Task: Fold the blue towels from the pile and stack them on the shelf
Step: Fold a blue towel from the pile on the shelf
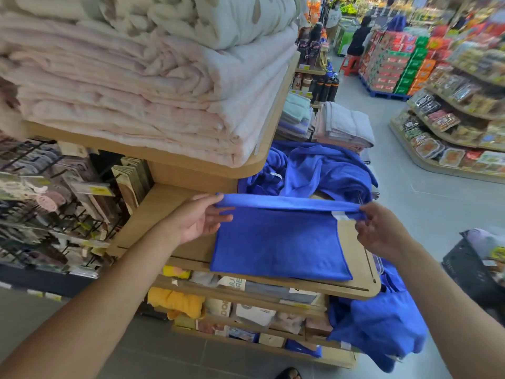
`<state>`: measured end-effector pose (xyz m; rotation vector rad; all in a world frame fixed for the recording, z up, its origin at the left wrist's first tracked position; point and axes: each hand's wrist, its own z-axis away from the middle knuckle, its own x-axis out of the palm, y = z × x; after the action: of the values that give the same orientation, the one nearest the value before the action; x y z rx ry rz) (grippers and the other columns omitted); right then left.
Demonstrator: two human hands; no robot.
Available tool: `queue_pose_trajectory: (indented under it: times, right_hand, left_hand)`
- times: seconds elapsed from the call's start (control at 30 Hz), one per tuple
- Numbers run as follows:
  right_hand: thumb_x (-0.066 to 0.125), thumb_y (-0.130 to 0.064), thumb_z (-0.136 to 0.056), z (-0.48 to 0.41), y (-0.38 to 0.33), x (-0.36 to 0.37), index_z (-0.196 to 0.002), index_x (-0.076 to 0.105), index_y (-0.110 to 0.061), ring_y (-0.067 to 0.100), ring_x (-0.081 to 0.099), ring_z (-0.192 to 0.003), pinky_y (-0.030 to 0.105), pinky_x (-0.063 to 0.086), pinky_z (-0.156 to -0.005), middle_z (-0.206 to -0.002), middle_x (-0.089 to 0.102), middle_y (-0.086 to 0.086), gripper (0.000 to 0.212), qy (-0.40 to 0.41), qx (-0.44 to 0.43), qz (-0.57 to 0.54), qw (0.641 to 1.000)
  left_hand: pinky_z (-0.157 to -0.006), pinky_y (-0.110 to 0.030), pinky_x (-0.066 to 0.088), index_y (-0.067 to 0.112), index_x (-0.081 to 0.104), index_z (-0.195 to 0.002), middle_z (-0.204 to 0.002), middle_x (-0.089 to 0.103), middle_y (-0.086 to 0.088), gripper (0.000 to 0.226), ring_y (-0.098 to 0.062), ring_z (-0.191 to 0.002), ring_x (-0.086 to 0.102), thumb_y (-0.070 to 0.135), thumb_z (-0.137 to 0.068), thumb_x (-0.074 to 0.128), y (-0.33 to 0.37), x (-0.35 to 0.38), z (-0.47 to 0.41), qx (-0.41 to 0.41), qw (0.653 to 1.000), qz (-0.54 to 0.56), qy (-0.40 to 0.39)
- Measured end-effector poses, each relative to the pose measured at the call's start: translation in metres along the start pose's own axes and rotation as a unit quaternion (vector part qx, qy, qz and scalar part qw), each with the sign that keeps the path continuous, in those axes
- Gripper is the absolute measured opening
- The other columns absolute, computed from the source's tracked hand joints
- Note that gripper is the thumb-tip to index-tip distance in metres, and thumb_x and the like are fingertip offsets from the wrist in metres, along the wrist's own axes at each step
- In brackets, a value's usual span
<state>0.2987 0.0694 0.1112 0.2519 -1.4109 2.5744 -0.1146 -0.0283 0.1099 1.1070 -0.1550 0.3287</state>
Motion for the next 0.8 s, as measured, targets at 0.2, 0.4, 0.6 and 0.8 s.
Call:
queue_pose_trajectory:
  times: [0.2,0.4,0.6,0.8]
  right_hand:
    - [0.07,-0.022,-0.078,0.025,0.073,-0.049,-0.068,0.043,-0.023,0.012,0.024,-0.043,0.021,0.019,-0.04,-0.06,0.038,-0.001,0.029,0.036,0.135,0.369,0.919]
    - [0.067,-0.042,-0.087,0.017,0.067,-0.026,-0.081,0.055,-0.018,0.015,0.048,-0.052,0.026,0.033,-0.05,-0.065,0.056,-0.006,0.027,0.141,-0.086,0.574,0.802]
    - [0.066,-0.019,-0.093,-0.01,0.106,0.058,-0.118,0.07,-0.016,0.028,0.062,-0.11,0.038,0.049,-0.087,-0.122,0.067,0.003,0.026,0.012,-0.376,0.624,0.685]
    - [0.037,-0.058,-0.101,-0.043,0.144,0.08,-0.157,0.035,-0.025,0.013,0.02,-0.155,0.04,0.015,-0.125,-0.166,0.03,-0.008,0.065,0.022,-0.332,0.733,0.594]
  left_hand:
    - [-0.046,-0.019,0.04,0.01,0.064,-0.12,-0.105,0.078,-0.003,0.028,-0.013,-0.074,0.068,0.03,-0.1,0.061,-0.087,-0.037,0.047,-0.165,0.949,-0.27,-0.019]
    - [-0.052,-0.024,0.043,0.027,0.067,-0.092,-0.083,0.073,0.01,0.017,-0.008,-0.061,0.064,0.041,-0.097,0.059,-0.084,-0.033,0.031,-0.017,0.884,-0.446,0.134]
    - [-0.094,-0.037,0.05,0.024,0.068,-0.116,-0.119,0.068,0.004,0.024,-0.019,-0.113,0.06,0.024,-0.098,0.053,-0.096,0.036,-0.029,0.32,0.739,-0.576,0.14]
    - [-0.126,-0.044,0.006,0.024,0.018,-0.162,-0.17,0.013,0.005,0.071,-0.017,-0.157,0.006,0.059,-0.101,0.027,-0.127,0.048,-0.084,0.196,0.632,-0.743,0.102]
